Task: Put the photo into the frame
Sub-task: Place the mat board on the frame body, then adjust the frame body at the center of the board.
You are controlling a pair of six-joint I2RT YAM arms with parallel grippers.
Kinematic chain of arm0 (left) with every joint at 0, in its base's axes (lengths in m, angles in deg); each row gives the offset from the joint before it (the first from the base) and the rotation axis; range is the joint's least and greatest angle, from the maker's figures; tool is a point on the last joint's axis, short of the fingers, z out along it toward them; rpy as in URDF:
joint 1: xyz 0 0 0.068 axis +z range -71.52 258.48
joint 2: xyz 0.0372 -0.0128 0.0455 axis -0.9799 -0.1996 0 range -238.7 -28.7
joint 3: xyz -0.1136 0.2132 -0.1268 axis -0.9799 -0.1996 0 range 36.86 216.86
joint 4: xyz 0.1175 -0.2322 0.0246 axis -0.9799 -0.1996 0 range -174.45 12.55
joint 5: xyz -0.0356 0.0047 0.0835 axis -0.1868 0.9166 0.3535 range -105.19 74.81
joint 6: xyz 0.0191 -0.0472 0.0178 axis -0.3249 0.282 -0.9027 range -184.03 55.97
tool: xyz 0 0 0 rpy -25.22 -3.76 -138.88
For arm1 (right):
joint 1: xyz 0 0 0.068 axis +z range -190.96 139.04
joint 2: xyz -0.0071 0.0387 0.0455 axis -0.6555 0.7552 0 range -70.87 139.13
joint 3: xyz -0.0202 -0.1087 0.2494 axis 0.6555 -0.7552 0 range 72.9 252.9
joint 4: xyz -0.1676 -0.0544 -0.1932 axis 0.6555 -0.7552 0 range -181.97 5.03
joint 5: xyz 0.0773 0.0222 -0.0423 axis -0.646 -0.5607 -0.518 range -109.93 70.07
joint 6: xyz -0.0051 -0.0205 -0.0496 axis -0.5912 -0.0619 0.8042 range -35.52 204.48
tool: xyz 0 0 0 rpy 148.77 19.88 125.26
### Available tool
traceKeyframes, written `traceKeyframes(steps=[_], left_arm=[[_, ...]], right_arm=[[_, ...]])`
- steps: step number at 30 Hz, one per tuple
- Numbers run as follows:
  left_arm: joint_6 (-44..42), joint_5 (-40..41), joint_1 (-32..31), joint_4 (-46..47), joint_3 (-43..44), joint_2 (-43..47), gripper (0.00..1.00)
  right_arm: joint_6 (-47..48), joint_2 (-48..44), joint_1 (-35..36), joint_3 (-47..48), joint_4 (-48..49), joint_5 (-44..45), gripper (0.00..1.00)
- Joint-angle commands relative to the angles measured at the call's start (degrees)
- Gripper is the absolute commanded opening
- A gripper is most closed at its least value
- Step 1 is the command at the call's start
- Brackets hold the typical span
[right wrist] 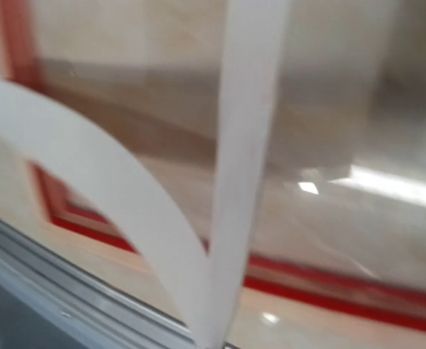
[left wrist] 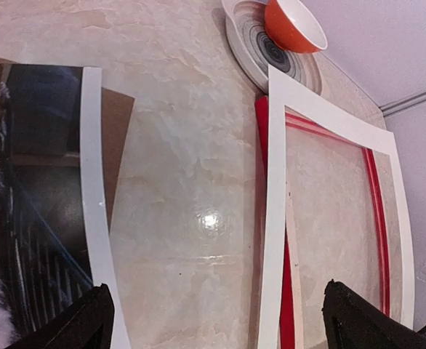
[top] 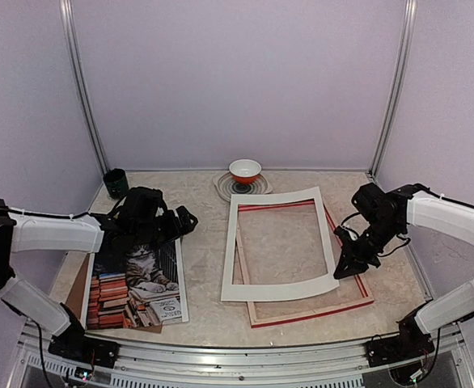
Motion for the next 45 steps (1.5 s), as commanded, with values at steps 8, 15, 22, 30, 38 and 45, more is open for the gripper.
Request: traceKeyframes(steps=[8, 15, 22, 30, 38, 45], left_arm=[[-2.3, -2.5, -3.6, 4.7, 13.1, -15.7, 0.99], [-2.6, -3.6, -4.2, 4.5, 18.8, -22.6, 0.99], [-3.3, -4.3, -5.1, 3.7, 24.6, -28.6, 0.99], [-3.2, -5.5, -6.4, 3.8, 25.9, -30.4, 0.99], [-2.6, -6.1, -8.3, 3.5, 25.6, -29.7, 0.99], [1.0, -9.0, -10.0, 6.1, 22.6, -29.1, 0.99]], right_arm=[[5.4, -1.6, -5.3, -0.2, -7.3, 11.3, 0.34], [3.6, -1.6, -7.4, 2.7, -2.0, 16.7, 0.63], [0.2, 5.6, -10.4, 4.8, 14.2, 16.1, 0.93], [-4.9, 12.0, -14.6, 3.1, 27.9, 14.0, 0.99], [-4.9, 14.2, -14.8, -2.7, 32.3, 11.4, 0.99], [-6.6, 12.4, -14.8, -8.7, 36.6, 4.3, 0.99]])
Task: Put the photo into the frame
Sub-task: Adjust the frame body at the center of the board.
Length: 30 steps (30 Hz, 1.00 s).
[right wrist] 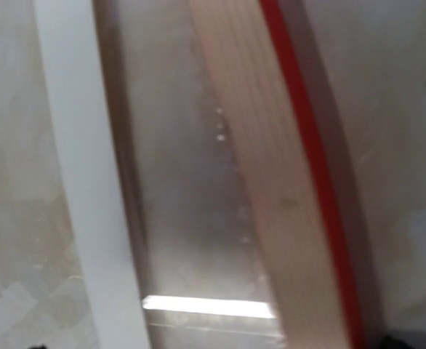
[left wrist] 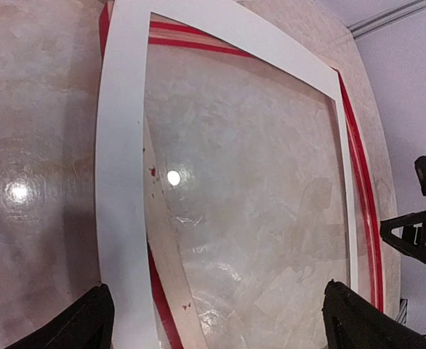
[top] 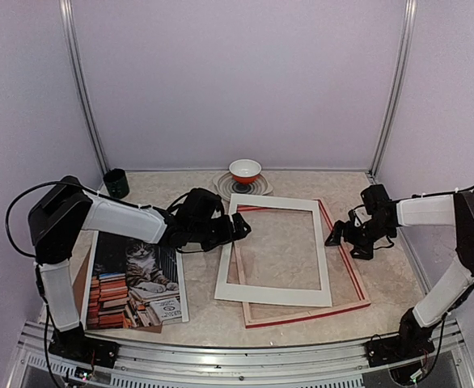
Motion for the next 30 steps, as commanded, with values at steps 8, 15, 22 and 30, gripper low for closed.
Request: traceKeyframes(steps=[8, 15, 22, 30], left_arm=[[3.5, 0.8, -4.0, -1.1, -3.5, 3.7, 0.99], [0.0, 9.5, -3.6, -3.5, -2.8, 11.6, 0.99], [-1.9, 11.7, -0.8, -11.7, -2.1, 10.8, 0.99], [-1.3, 9.3, -2.5, -14.0, -2.8, 6.2, 0.99]], right_arm=[[-3.6, -7.5, 0.6, -7.6, 5.2, -9.5, 0.99], [-3.4, -8.7, 0.8, -9.3, 5.8, -9.7, 0.99], [-5.2, -9.7, 2.8, -11.9, 8.9, -11.5, 0.99], [-6.4, -10.7, 4.8, -12.3, 10.7, -11.4, 0.99]])
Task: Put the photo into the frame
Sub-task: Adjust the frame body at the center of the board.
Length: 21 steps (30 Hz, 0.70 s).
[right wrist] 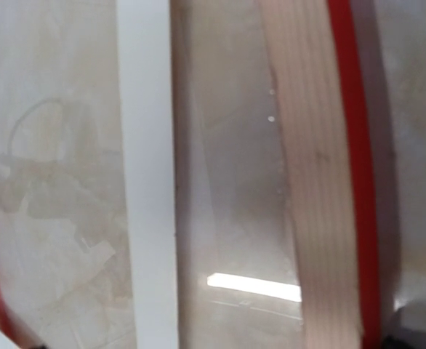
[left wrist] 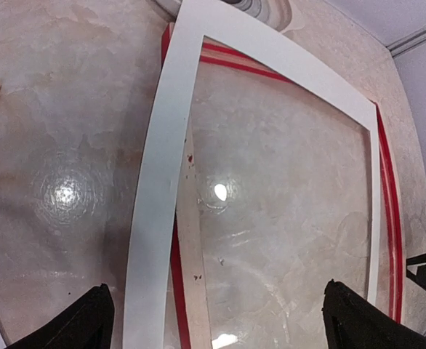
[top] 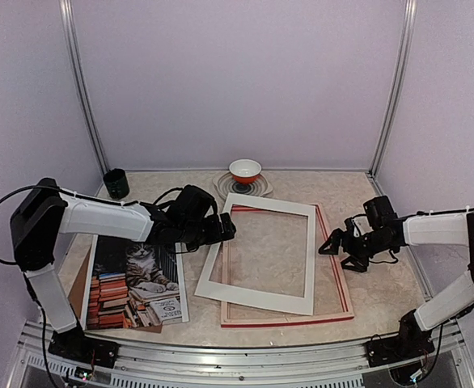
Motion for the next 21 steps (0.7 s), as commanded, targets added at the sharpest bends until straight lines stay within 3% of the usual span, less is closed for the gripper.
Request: traceKeyframes(steps=[1, 12, 21], left_arm=[[-0.7, -0.2, -1.9, -4.0, -0.1, -2.7, 0.99], [0.2, 3.1, -4.8, -7.4, -1.5, -2.7, 0.99], [-0.6, 12.1, -6.8, -10.7, -2.0, 0.7, 0.99]], right_arm=[[-1.1, -1.5, 1.6, -0.2, 1.9, -1.3, 0.99], [-0.5, -1.7, 2.3, -0.1, 1.7, -0.6, 0.99], [-0.7, -0.3, 2.5, 0.0, 2.6, -1.1, 0.99]])
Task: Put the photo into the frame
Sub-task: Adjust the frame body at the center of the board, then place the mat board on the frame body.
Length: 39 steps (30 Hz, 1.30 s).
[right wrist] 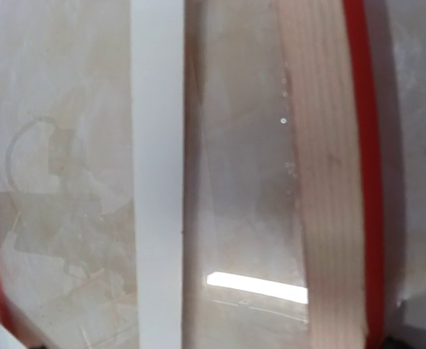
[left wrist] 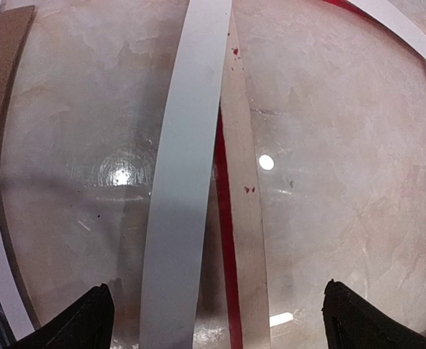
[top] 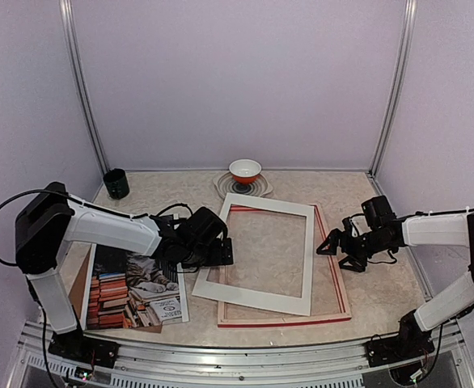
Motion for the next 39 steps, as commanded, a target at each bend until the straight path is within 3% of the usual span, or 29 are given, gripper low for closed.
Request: traceKeyframes(steps=[1, 22, 39], left_arm=[[-1.0, 5.5, -0.7, -2.8, 0.0, 3.1, 0.99], [-1.5, -5.3, -4.6, -1.4, -0.7, 2.1, 0.99], [-0.8, -7.1, -8.4, -2.0, 1.4, 2.5, 0.99]], right_arm=[[-0.4, 0.0, 1.0, 0.1, 1.9, -1.1, 0.99], [-0.7, 0.1, 1.2, 0.4, 1.9, -0.4, 0.99], [-0.6, 0.3, 1.4, 0.6, 1.9, -0.3, 0.99]])
